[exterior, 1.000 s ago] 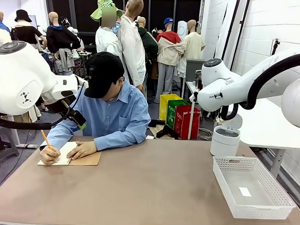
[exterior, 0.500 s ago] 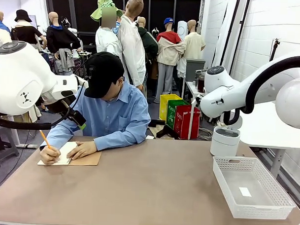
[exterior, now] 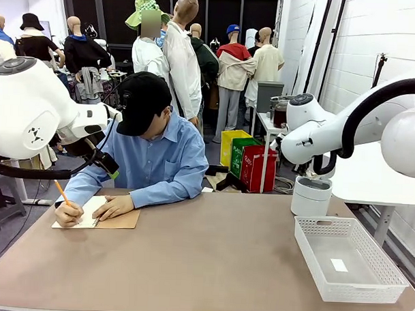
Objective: Sort the paper based on its condition.
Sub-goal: If a person hands you a paper, place it in the Organizing basket , and if it's crumpled, put it in the Trash can.
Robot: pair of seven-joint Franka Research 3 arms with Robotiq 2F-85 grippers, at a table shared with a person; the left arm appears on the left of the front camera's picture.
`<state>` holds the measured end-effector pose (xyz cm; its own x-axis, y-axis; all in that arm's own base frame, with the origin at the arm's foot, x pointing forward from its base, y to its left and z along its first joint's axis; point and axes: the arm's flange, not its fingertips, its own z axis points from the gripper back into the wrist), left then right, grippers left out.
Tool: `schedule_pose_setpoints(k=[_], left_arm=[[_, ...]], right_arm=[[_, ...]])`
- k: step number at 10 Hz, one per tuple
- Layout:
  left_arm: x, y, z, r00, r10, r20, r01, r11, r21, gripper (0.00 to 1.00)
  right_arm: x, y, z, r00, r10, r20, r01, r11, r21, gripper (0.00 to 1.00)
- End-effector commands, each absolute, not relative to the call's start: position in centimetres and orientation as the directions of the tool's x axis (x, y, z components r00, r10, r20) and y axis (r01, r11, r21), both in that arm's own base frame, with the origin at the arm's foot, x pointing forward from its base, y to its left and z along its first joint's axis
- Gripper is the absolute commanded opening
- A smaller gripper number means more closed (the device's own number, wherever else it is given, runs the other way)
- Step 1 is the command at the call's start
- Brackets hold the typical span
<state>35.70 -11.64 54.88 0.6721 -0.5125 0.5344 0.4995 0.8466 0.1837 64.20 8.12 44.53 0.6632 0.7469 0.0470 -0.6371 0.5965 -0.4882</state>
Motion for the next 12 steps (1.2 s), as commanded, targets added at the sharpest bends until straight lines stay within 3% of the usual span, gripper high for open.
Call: schedule_pose_setpoints(k=[1, 8, 9, 12], left_arm=[[35.7, -11.6, 54.9, 0.672, -0.511, 0.536, 0.5, 0.847, 0.181, 1.0], [35.7, -11.6, 54.9, 0.672, -0.511, 0.536, 0.5, 0.847, 0.181, 1.0], [35.7, -11.6, 54.9, 0.672, -0.511, 0.536, 0.5, 0.847, 0.181, 1.0], [35.7, -11.6, 54.9, 0.672, -0.511, 0.536, 0.5, 0.847, 0.181, 1.0]], right_arm=[[64.4, 7.3, 43.6, 0.671, 0.741, 0.024, -0.635, 0.591, -0.498, 0.0], [65.7, 6.0, 43.2, 0.715, 0.699, 0.023, -0.592, 0.622, -0.513, 0.0], [65.7, 6.0, 43.3, 0.715, 0.699, 0.015, -0.598, 0.624, -0.503, 0.12], [65.5, 6.0, 43.3, 0.722, 0.692, 0.018, -0.593, 0.632, -0.499, 0.7]])
